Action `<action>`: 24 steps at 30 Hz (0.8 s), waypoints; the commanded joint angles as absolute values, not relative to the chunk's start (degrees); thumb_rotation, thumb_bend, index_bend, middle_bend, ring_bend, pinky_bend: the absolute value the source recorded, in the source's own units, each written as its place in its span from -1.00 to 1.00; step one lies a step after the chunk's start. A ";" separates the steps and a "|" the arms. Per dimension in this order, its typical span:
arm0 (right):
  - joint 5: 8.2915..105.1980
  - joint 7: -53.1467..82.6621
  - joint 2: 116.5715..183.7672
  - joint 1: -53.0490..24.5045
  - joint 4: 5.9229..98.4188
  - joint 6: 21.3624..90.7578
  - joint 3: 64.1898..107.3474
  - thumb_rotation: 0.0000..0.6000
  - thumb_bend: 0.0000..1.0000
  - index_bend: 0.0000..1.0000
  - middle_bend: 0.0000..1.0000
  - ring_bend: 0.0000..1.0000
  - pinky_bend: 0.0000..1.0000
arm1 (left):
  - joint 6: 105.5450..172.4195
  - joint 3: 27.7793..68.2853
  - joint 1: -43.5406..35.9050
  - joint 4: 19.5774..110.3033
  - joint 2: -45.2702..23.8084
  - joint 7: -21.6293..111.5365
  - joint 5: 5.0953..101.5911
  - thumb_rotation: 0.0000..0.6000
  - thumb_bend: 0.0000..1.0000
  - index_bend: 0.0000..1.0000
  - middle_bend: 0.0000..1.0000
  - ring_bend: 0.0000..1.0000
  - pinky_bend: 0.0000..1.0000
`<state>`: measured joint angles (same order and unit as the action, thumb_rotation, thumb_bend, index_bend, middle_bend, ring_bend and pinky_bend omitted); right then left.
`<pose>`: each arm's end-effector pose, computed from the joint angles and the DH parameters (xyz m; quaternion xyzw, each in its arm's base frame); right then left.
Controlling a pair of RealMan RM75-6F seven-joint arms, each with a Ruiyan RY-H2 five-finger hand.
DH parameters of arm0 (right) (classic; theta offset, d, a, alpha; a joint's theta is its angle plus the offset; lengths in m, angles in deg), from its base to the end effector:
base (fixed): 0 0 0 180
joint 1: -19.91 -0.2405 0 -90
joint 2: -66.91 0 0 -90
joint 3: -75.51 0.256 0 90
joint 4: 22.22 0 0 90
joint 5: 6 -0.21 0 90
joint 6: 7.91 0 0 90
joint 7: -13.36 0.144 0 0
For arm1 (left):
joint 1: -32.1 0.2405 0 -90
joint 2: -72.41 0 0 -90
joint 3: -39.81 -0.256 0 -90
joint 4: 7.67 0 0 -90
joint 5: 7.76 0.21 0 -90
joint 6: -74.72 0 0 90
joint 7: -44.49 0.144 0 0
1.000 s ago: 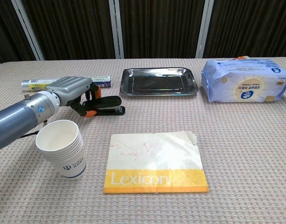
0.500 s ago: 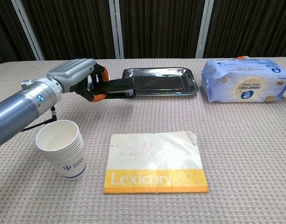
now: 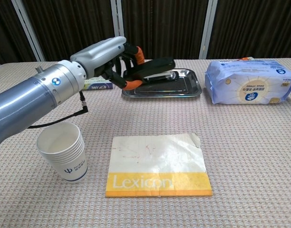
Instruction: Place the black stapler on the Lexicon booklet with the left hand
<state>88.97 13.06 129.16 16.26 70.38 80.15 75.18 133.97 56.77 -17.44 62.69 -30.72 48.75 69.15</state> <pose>-0.2973 -0.1614 0.1592 0.6422 -0.3519 0.3992 0.5517 -0.0626 0.3670 -0.0511 -0.7022 -0.3496 -0.5224 0.3344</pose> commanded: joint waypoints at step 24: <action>90.90 15.15 128.59 17.43 69.64 83.21 74.94 1.00 -0.61 -1.00 -1.00 -1.00 -1.00 | 128.04 55.02 -23.05 74.96 -32.48 66.20 60.31 1.00 -0.19 0.20 -0.05 -0.21 -0.04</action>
